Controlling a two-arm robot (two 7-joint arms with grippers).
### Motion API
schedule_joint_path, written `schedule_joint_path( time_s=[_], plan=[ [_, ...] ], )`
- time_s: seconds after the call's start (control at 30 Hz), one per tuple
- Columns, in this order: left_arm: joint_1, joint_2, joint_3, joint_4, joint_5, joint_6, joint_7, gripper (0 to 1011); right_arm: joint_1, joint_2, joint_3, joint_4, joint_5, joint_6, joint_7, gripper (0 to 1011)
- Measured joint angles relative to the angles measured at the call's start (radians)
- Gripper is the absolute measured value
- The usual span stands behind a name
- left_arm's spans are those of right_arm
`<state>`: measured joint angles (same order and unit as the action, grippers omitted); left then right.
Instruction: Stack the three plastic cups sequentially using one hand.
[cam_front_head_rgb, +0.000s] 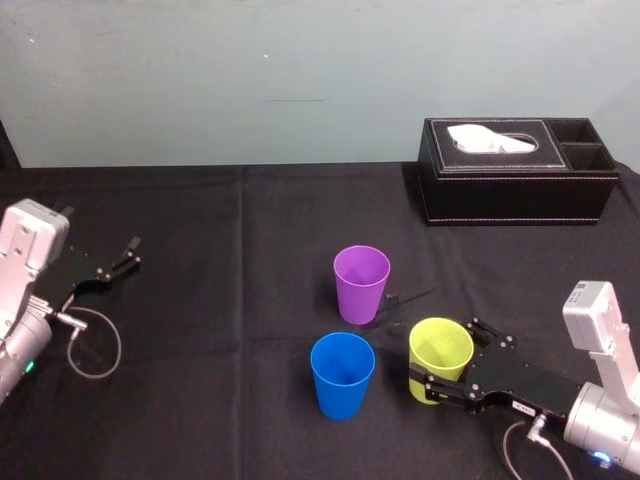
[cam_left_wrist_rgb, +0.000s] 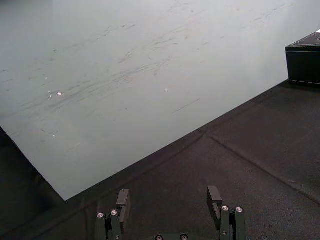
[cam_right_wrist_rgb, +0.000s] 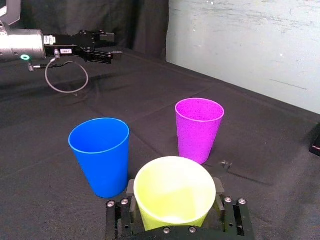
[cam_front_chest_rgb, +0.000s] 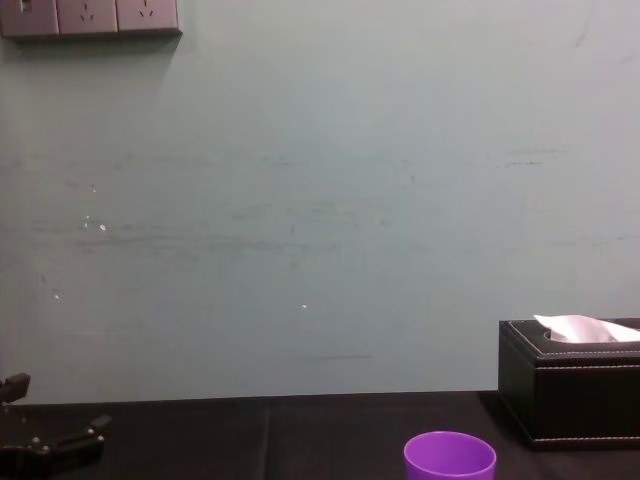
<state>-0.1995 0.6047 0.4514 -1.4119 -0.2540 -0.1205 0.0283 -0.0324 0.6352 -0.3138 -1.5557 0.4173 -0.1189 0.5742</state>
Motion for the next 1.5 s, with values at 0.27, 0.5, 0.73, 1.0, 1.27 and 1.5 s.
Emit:
schedule_joint_path(
  time_s=[0.27, 0.5, 0.73, 1.0, 1.27, 1.5],
  plan=[
    [0.0, 0.0, 0.0, 0.0, 0.0, 0.0, 0.0, 1010, -0.001, 0.001, 0.001, -0.001, 0.003, -0.001, 0.002, 778],
    [0.0, 0.0, 0.0, 0.0, 0.0, 0.0, 0.0, 1010, -0.001, 0.002, 0.002, -0.001, 0.004, -0.002, 0.003, 752],
    [0.0, 0.0, 0.0, 0.0, 0.0, 0.0, 0.0, 1010, -0.002, 0.002, 0.003, -0.002, 0.005, -0.003, 0.004, 743],
    [0.0, 0.0, 0.0, 0.0, 0.0, 0.0, 0.0, 1010, -0.013, 0.005, 0.014, -0.023, 0.0, -0.003, -0.009, 743],
    [0.0, 0.0, 0.0, 0.0, 0.0, 0.0, 0.0, 1010, -0.027, 0.025, 0.05, -0.09, 0.004, 0.032, -0.034, 743],
    [0.0, 0.0, 0.0, 0.0, 0.0, 0.0, 0.0, 1010, 0.005, 0.047, 0.071, -0.167, 0.01, 0.147, -0.068, 743]
  ],
)
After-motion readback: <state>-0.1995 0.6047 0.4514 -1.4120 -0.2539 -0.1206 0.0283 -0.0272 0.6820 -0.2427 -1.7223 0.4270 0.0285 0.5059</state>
